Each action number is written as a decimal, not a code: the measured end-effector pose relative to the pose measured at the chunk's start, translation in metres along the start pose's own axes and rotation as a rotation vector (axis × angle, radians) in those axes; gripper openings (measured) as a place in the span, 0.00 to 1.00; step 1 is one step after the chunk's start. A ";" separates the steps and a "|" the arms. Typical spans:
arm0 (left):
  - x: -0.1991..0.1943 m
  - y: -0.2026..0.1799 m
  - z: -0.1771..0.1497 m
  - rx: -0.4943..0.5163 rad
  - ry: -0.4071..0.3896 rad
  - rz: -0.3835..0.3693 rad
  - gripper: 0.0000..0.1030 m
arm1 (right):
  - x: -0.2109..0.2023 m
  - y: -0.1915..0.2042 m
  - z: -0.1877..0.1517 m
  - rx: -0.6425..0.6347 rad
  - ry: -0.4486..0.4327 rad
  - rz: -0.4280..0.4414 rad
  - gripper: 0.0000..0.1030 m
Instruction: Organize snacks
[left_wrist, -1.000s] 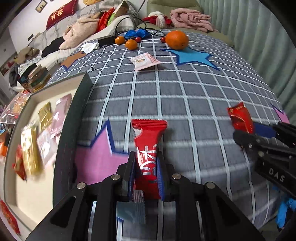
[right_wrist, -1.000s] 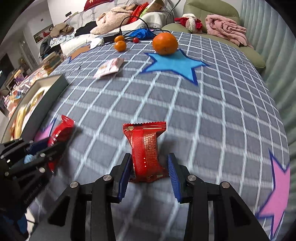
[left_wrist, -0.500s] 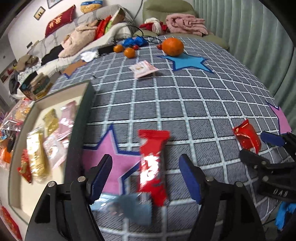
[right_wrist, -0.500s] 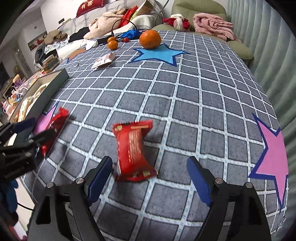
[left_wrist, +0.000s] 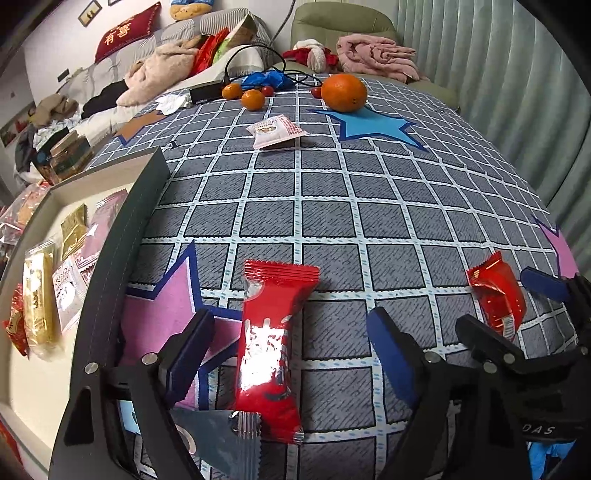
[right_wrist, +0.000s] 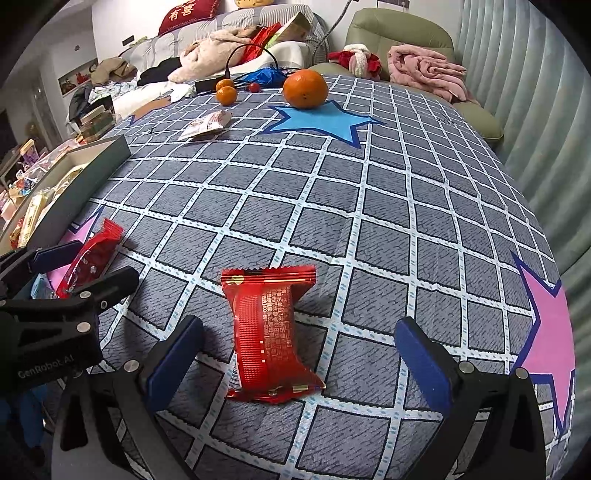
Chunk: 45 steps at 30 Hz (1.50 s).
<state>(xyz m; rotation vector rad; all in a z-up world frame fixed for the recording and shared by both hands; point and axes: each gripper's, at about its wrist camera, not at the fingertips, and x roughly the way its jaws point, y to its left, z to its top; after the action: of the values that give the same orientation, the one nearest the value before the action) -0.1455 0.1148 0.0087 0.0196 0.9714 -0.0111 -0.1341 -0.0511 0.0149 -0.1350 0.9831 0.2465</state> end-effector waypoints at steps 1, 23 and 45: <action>0.000 -0.001 0.000 0.000 -0.004 0.000 0.85 | 0.000 0.000 0.000 -0.001 -0.001 0.000 1.00; -0.001 -0.001 -0.005 -0.004 -0.043 -0.005 0.87 | -0.001 0.000 -0.004 -0.001 -0.016 0.000 1.00; -0.002 -0.001 -0.005 -0.004 -0.044 -0.006 0.87 | -0.001 0.000 -0.004 -0.003 -0.018 0.000 1.00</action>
<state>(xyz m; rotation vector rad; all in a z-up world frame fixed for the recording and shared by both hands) -0.1506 0.1140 0.0072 0.0125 0.9275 -0.0148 -0.1384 -0.0523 0.0137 -0.1349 0.9649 0.2485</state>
